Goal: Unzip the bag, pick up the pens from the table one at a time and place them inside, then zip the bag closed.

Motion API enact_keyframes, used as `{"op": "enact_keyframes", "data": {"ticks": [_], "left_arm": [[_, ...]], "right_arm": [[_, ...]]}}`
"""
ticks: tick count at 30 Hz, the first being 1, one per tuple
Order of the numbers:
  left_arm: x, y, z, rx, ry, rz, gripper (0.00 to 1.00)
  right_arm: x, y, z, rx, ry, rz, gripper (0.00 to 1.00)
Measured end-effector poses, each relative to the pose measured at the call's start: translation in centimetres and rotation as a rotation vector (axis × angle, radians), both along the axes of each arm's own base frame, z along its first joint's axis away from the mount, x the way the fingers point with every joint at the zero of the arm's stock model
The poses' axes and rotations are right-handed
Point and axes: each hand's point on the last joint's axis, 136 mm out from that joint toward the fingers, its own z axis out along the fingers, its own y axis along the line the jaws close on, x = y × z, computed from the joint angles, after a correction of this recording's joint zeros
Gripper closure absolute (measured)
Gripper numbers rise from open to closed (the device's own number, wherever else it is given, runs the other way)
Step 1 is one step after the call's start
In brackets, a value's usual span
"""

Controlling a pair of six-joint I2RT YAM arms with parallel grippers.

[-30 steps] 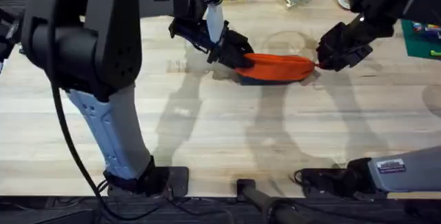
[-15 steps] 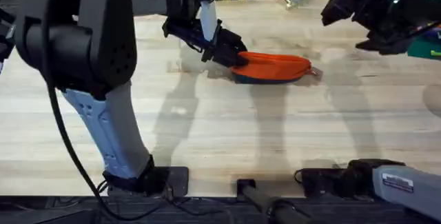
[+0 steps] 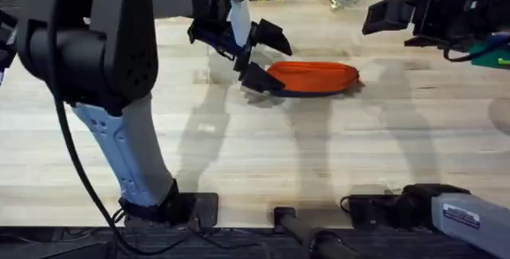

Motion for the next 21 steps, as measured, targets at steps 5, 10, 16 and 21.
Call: {"op": "enact_keyframes", "data": {"ticks": [5, 10, 16, 21], "left_arm": [[0.0, 0.0, 0.1, -0.005, 0.004, 0.001, 0.006], [-0.1, 0.0, 0.1, -0.004, 0.009, 0.002, 0.006], [-0.1, 0.8, -0.3, 0.037, 0.046, 0.021, 0.003], [0.7, 2.6, -0.5, 0.179, 0.103, 0.102, 0.003]], "right_arm": [[0.0, 0.1, 0.0, -0.003, -0.002, 0.009, 0.004], [0.0, 0.1, 0.0, -0.004, -0.002, 0.013, 0.004], [0.0, 0.1, 0.0, -0.015, -0.006, 0.033, 0.004], [0.0, 0.1, 0.0, -0.028, -0.012, 0.053, 0.004]]}}
